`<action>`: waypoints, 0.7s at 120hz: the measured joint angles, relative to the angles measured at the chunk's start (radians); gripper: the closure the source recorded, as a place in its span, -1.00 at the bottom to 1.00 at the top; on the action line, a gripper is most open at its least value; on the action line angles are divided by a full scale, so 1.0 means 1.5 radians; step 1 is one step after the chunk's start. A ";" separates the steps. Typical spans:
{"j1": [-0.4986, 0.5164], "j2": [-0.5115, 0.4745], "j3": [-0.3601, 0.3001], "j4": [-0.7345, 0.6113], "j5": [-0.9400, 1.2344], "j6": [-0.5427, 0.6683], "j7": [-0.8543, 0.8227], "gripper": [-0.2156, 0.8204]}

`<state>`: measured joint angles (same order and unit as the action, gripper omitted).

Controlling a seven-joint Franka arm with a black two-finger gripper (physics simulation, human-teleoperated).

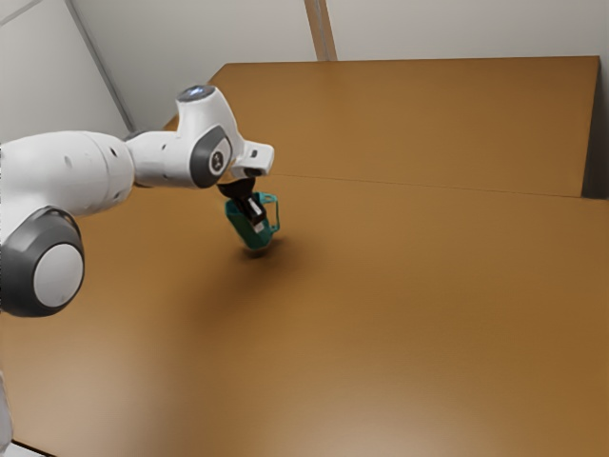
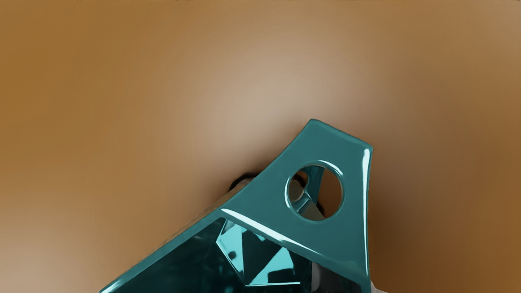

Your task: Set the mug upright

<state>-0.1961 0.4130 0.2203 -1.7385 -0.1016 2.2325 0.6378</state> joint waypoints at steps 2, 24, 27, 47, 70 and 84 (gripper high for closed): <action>0.000 0.003 -0.001 0.000 -0.002 0.003 0.000 0.93; 0.002 0.021 -0.003 0.000 -0.007 0.021 0.002 0.93; 0.003 0.021 -0.003 -0.001 -0.007 0.023 0.002 0.87; 0.002 0.018 -0.003 0.000 -0.003 0.026 0.007 0.16; -0.005 -0.015 -0.002 -0.003 0.015 0.023 0.010 -0.28; -0.006 -0.050 -0.002 -0.005 0.018 0.012 0.007 -0.41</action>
<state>-0.2051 0.3374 0.2180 -1.7457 -0.0745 2.2498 0.6484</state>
